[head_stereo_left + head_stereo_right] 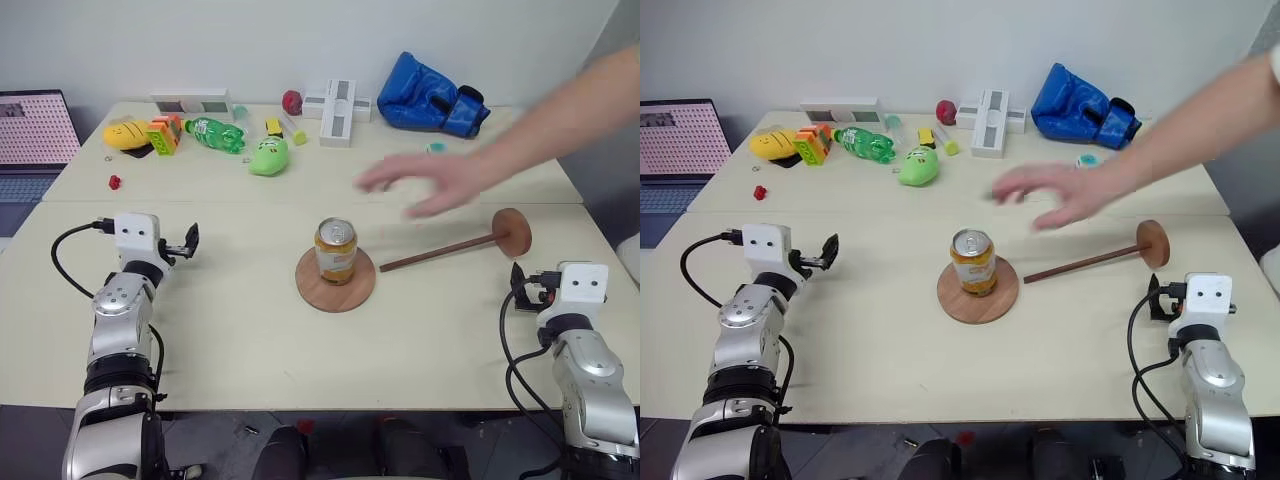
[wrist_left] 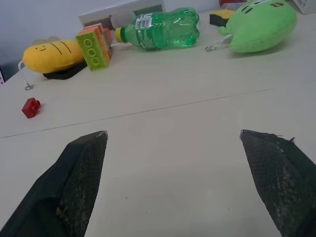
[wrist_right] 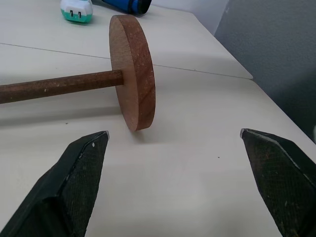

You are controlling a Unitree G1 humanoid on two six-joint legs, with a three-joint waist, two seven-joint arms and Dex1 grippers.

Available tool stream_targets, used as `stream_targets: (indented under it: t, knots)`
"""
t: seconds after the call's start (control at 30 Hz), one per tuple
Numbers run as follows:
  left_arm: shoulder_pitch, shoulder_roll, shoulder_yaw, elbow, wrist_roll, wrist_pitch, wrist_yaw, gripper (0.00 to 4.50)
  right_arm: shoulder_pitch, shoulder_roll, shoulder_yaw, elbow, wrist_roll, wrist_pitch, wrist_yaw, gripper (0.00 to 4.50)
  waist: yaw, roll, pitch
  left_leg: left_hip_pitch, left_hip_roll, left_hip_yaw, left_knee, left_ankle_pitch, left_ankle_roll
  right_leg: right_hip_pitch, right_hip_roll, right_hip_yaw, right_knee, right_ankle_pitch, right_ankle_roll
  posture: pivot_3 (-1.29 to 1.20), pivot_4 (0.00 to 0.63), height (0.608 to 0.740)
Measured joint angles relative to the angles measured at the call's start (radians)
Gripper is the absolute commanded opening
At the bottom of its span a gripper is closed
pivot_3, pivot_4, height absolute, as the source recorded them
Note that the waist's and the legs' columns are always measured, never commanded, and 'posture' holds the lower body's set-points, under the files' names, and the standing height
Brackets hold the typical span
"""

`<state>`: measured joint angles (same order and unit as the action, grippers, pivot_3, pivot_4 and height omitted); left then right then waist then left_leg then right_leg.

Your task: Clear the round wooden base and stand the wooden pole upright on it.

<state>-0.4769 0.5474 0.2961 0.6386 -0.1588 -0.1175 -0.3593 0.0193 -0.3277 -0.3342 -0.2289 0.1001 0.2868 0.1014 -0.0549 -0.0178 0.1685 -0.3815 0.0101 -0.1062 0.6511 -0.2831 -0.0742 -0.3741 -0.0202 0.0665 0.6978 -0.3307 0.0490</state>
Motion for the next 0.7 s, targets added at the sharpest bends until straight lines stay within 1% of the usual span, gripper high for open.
stream_targets:
  t: [0.27, 0.4, 0.47, 0.57, 0.7]
  knots:
    - [-0.015, 0.001, 0.003, 0.013, -0.028, 0.008, -0.048, 4.50, 0.008, -0.005, -0.001, 0.000, 0.001, -0.016, 0.009, 4.49, 0.000, 0.000, 0.000, 0.000, 0.000, 0.000, 0.000, 0.000, 0.000, 0.000, 0.000, 0.000, 0.000, 0.000, 0.000, 0.00, 0.150, 0.740]
    - [-0.009, 0.021, 0.001, -0.015, -0.092, 0.103, -0.170, 4.50, 0.038, -0.025, 0.002, -0.007, 0.016, -0.015, 0.059, 4.49, -0.001, 0.000, 0.000, 0.000, 0.000, 0.000, 0.000, 0.000, 0.000, 0.000, 0.000, -0.001, 0.000, 0.000, 0.000, 0.00, 0.150, 0.740]
    - [0.030, 0.034, -0.010, -0.121, -0.146, 0.174, -0.262, 4.50, 0.077, -0.039, 0.010, -0.040, 0.056, -0.012, 0.124, 4.49, -0.002, 0.000, 0.000, -0.001, 0.000, 0.000, 0.000, 0.000, 0.000, 0.000, 0.000, 0.000, 0.000, 0.000, 0.000, 0.00, 0.150, 0.740]
    - [0.122, 0.056, -0.048, -0.354, -0.261, 0.313, -0.423, 4.50, 0.134, -0.080, 0.036, -0.153, 0.151, 0.020, 0.242, 4.49, -0.003, 0.000, 0.000, 0.000, 0.001, 0.000, 0.000, 0.000, 0.000, 0.001, 0.000, 0.001, 0.000, 0.000, 0.000, 0.00, 0.150, 0.740]
    - [0.192, 0.083, -0.131, -0.598, -0.348, 0.461, -0.552, 4.50, 0.130, -0.164, 0.085, -0.308, 0.251, 0.085, 0.365, 4.49, -0.003, 0.001, 0.000, 0.001, 0.001, -0.001, 0.005, 0.000, 0.000, 0.003, 0.001, 0.001, 0.001, 0.000, 0.000, 0.00, 0.150, 0.740]
